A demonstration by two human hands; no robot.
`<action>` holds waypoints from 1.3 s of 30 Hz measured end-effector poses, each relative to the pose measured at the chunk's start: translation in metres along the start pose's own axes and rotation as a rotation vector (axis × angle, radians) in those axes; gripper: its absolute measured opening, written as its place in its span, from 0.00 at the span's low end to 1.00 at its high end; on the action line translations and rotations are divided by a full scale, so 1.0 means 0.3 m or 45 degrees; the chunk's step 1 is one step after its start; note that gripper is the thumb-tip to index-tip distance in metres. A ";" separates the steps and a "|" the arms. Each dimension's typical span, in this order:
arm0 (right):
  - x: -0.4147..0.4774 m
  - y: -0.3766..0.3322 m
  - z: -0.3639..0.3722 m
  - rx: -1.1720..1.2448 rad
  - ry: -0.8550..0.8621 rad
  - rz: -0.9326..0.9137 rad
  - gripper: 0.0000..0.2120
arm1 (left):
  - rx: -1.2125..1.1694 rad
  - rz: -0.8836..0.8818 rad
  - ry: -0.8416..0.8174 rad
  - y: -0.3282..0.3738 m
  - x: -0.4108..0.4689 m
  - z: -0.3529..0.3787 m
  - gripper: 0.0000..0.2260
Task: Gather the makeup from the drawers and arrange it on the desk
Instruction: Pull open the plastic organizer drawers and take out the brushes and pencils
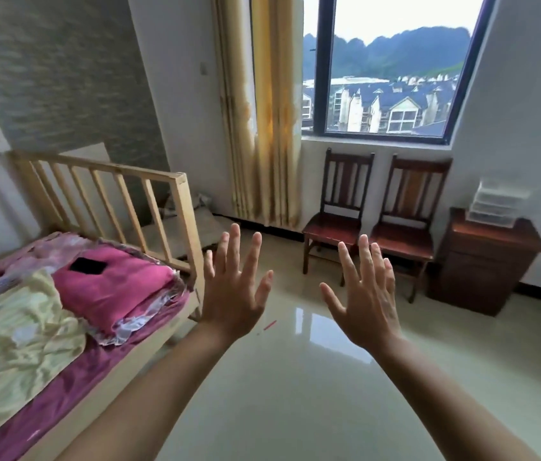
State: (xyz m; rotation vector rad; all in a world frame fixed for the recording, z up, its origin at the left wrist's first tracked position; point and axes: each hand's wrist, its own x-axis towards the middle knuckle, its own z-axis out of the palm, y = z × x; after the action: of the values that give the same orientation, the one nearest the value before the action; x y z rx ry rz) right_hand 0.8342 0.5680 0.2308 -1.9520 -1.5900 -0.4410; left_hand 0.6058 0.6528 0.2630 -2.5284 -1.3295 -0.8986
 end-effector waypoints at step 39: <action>0.883 2.688 0.304 -0.218 -0.200 1.142 0.43 | -0.353 0.566 -0.550 1.749 1.794 2.069 0.35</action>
State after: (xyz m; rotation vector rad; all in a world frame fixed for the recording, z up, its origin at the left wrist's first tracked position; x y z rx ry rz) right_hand 1.6667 0.7299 0.1330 -2.6162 -0.6197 -0.0459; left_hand 1.5235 0.9584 0.1405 -3.1789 -0.6882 -0.4877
